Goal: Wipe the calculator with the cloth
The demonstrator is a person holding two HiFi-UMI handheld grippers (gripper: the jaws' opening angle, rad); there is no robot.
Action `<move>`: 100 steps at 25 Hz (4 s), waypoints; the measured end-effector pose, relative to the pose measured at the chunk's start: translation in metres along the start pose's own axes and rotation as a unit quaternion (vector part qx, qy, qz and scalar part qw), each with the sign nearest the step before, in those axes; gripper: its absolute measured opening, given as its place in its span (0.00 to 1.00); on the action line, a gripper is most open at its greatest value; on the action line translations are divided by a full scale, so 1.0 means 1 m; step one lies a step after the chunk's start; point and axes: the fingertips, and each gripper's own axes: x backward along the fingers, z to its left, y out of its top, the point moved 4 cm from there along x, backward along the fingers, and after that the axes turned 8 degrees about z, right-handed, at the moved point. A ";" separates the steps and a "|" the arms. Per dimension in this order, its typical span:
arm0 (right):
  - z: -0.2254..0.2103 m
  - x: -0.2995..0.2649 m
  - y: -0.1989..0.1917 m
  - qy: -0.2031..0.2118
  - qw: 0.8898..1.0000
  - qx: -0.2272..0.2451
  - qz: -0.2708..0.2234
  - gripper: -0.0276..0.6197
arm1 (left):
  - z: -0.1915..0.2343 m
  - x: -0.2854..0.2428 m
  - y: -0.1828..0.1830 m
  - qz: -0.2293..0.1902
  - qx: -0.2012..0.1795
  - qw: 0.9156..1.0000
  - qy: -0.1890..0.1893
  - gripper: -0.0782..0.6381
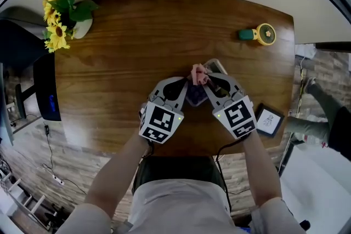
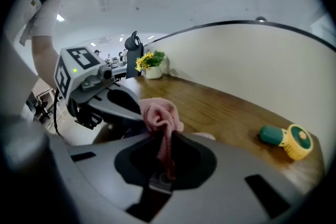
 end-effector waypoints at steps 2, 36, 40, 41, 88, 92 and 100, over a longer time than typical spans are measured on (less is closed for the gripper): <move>0.003 0.007 -0.008 -0.001 1.000 0.018 0.015 0.11 | 0.000 0.000 0.000 -0.001 0.002 1.000 0.006 0.11; 0.027 0.020 -0.026 -0.030 0.988 -0.141 0.060 0.11 | -0.002 0.020 -0.018 0.000 0.067 0.998 0.019 0.11; 0.023 0.036 -0.062 -0.035 0.979 -0.163 0.113 0.11 | -0.001 0.019 -0.017 0.002 0.070 0.997 0.015 0.11; 0.021 0.040 -0.068 -0.035 0.976 -0.180 0.121 0.11 | -0.002 0.018 -0.017 0.002 0.071 0.997 0.015 0.11; 0.023 0.142 0.004 -0.072 0.958 -0.277 -0.016 0.11 | 0.015 0.098 0.018 -0.019 0.123 0.992 0.003 0.11; 0.014 0.189 0.061 -0.097 0.966 -0.223 -0.092 0.11 | 0.021 0.150 0.070 -0.069 0.086 0.993 0.043 0.11; 0.017 0.282 0.154 -0.117 0.957 -0.146 -0.223 0.11 | 0.015 0.259 0.170 -0.193 0.015 0.976 0.099 0.11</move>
